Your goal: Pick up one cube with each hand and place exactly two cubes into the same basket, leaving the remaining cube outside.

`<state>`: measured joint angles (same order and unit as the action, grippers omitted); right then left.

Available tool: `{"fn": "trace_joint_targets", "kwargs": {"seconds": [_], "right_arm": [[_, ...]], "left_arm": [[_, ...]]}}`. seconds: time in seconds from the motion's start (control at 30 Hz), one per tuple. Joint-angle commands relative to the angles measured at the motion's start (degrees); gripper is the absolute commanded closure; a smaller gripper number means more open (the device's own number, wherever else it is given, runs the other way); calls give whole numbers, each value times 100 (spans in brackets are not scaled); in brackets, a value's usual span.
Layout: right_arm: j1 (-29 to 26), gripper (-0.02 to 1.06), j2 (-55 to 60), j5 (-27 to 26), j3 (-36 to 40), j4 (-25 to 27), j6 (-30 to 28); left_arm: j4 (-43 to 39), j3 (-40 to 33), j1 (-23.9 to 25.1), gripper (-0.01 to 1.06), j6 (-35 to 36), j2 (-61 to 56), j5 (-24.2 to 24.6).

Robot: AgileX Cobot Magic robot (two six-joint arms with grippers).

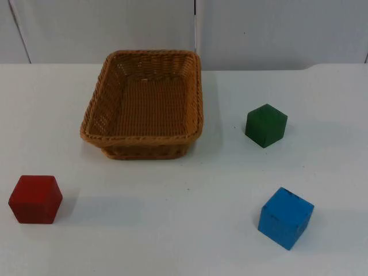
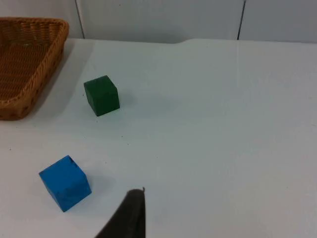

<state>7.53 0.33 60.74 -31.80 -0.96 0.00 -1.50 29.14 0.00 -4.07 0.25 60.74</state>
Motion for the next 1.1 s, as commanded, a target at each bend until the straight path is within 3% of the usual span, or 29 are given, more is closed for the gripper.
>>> {"fn": "trace_joint_targets", "kwargs": {"seconds": [0.0, 0.63, 1.07], "right_arm": [[-39, -1, 141, -102, -66, 21, -64], [-39, -1, 702, -457, -66, 21, -64], [-39, -1, 1385, -763, -66, 148, -89]], "left_arm": [[71, 38, -4, 0, 28, -25, -103], [253, 206, -4, 0, 88, 318, -154], [385, 266, -4, 0, 99, 1195, -568]]}}
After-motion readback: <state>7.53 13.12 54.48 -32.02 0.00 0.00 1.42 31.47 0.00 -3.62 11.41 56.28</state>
